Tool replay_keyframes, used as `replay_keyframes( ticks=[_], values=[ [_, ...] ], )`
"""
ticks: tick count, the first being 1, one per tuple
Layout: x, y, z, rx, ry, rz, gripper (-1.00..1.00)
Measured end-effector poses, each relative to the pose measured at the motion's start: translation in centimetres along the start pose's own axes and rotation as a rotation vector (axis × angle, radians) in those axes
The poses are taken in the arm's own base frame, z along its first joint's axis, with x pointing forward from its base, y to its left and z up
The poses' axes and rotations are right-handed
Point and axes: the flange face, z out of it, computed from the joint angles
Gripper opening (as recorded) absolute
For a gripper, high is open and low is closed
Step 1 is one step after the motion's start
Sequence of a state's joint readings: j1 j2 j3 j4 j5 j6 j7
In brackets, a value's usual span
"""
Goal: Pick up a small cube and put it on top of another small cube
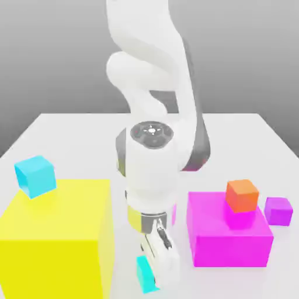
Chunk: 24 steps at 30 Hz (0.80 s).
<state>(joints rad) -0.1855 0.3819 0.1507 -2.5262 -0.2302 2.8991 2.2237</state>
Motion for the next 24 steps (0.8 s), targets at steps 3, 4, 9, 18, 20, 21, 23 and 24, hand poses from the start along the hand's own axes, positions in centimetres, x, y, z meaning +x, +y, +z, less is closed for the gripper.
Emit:
replay_keyframes(
  ticks=[3,4,9,18,20,21,23,24],
  values=[
    [0.0,0.0,0.0,0.002,-0.001,0.000,-1.00],
    [0.0,0.0,0.0,0.002,-0.002,0.000,-1.00],
    [-0.1,-0.1,-2.9,0.002,-0.003,0.002,-1.00],
    [-3.1,-1.6,-9.3,0.031,0.002,-0.306,-1.00],
    [-2.9,-2.7,-11.0,0.038,0.017,-0.369,-1.00],
    [-2.7,-3.3,-12.0,0.041,0.025,-0.400,-1.00],
    [-2.3,-4.3,-13.8,0.046,0.039,-0.460,-1.00],
    [-2.0,-4.8,-14.8,0.047,0.046,-0.490,-1.00]
  ],
)
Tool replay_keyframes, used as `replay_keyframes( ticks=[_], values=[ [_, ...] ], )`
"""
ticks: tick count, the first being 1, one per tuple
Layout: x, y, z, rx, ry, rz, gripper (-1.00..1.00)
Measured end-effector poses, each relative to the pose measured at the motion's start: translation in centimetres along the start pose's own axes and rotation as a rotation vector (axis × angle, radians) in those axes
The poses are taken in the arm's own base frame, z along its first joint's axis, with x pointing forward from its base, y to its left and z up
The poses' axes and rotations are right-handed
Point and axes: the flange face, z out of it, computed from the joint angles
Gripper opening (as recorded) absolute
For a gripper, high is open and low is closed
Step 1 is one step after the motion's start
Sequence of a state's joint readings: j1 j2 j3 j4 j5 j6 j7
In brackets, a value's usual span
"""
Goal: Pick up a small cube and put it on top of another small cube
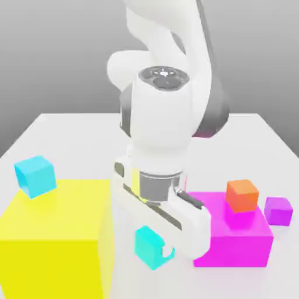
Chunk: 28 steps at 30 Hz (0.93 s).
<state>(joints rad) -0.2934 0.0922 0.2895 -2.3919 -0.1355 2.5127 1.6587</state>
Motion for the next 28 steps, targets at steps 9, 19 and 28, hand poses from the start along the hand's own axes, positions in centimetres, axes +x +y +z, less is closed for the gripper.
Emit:
replay_keyframes(
  ticks=[9,19,28],
  values=[
    [14.0,3.0,-10.5,-0.040,0.022,0.216,-1.00],
    [21.9,9.5,-10.5,-0.046,-0.047,0.494,1.00],
    [22.1,9.3,-14.4,-0.048,-0.044,0.496,1.00]
  ],
)
